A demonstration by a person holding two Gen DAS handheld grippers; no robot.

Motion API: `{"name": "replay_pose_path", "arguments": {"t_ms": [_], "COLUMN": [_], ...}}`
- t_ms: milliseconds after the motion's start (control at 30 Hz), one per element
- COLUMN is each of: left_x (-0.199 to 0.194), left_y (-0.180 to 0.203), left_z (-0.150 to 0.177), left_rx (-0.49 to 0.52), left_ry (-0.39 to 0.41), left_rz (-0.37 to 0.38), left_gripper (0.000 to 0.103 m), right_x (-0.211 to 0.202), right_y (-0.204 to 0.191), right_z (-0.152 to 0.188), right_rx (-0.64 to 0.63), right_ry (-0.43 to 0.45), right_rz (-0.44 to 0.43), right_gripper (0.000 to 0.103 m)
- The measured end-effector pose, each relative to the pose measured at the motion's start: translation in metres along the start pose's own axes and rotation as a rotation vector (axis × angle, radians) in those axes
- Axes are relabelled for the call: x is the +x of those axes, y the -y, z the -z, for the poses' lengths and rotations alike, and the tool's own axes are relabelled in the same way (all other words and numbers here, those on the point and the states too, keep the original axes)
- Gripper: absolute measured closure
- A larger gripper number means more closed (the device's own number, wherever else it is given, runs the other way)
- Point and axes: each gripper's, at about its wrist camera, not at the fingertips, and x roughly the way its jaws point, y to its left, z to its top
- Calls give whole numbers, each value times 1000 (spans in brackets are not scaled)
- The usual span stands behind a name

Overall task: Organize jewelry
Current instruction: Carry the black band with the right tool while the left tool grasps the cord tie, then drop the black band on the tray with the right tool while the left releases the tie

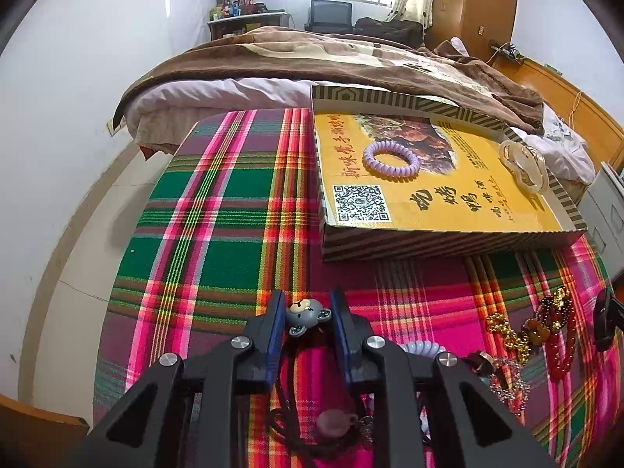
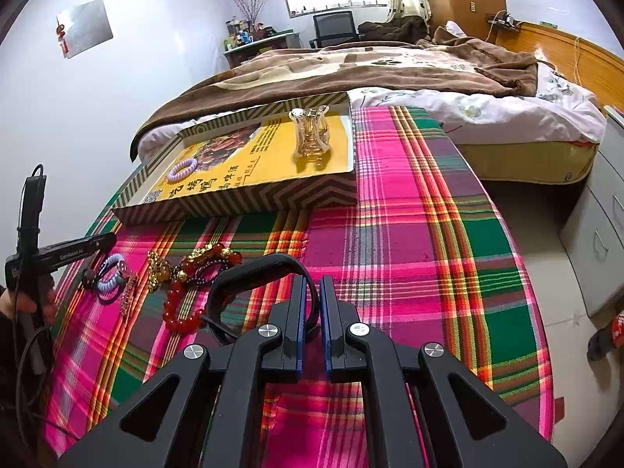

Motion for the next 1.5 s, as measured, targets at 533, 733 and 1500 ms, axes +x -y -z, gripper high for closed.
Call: {"name": "replay_pose_path", "arguments": {"t_ms": [533, 733, 1500], "left_x": [-67, -90, -58], "left_y": [17, 23, 41], "left_z": [-6, -14, -103], "left_rx": [45, 49, 41], "left_ry": [116, 159, 182], "left_rz": [47, 80, 193], "left_gripper": [80, 80, 79], "right_x": [-26, -35, 21], "right_y": [-6, -10, -32], "right_z": [-11, -21, -99], "right_rx": [-7, -12, -58], "right_ry": [62, 93, 82], "right_rz": [-5, -7, -27], "right_gripper": [96, 96, 96]}}
